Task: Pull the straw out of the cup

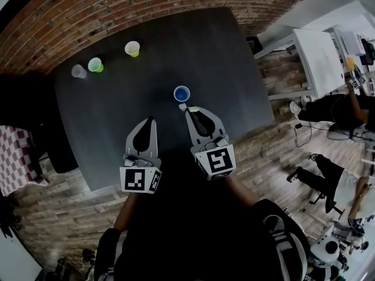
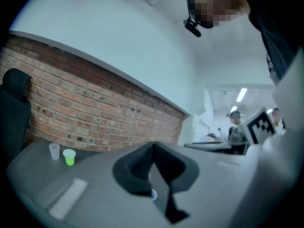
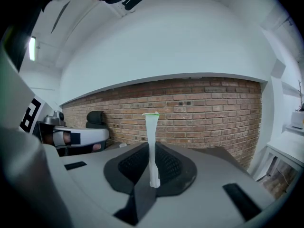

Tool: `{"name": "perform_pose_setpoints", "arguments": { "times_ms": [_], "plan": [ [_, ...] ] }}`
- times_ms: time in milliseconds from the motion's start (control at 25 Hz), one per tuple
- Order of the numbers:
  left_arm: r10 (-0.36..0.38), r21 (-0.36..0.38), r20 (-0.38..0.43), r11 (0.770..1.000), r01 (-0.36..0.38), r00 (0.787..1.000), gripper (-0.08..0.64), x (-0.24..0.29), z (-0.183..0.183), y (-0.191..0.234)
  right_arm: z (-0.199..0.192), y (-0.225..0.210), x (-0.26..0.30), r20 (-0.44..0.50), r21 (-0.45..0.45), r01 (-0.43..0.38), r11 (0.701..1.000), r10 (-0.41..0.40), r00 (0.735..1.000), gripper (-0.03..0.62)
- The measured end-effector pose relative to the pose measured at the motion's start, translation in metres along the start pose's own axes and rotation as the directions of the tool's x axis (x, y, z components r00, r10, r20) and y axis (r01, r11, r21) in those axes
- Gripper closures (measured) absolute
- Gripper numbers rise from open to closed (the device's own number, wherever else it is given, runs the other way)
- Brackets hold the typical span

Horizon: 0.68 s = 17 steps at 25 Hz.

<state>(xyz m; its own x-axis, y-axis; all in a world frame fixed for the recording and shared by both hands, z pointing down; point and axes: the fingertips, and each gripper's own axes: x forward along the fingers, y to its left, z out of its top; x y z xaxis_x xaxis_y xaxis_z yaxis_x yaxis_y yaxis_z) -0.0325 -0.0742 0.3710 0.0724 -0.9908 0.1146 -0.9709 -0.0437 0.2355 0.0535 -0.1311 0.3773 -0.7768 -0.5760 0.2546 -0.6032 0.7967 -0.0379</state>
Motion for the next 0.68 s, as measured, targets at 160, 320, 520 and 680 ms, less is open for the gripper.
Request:
{"name": "perform_pose_setpoints", "arguments": {
  "times_ms": [160,320,520,680],
  "plan": [
    [-0.008,0.009,0.002,1.0,0.008,1.0,0.555,0.0006,-0.0001,0.0005,0.0003,-0.0001,0.0007,-0.001,-0.003,0.002,1.0,-0.003,1.0,0.552],
    [-0.01,0.007,0.018,1.0,0.01,1.0,0.555,0.0026,0.0029,0.0003,-0.0009,0.0002,0.0013,-0.003,-0.006,0.002,1.0,-0.002,1.0,0.552],
    [-0.013,0.004,0.017,1.0,0.013,1.0,0.555,0.003,0.0027,-0.0013,-0.0007,-0.0001,0.0002,-0.004,-0.007,0.003,1.0,-0.003,1.0,0.552],
    [-0.013,0.001,0.014,1.0,0.013,1.0,0.555,0.0024,0.0018,-0.0016,-0.0012,-0.0001,-0.0002,-0.005,-0.011,0.004,1.0,-0.004,1.0,0.552]
  ]
}}
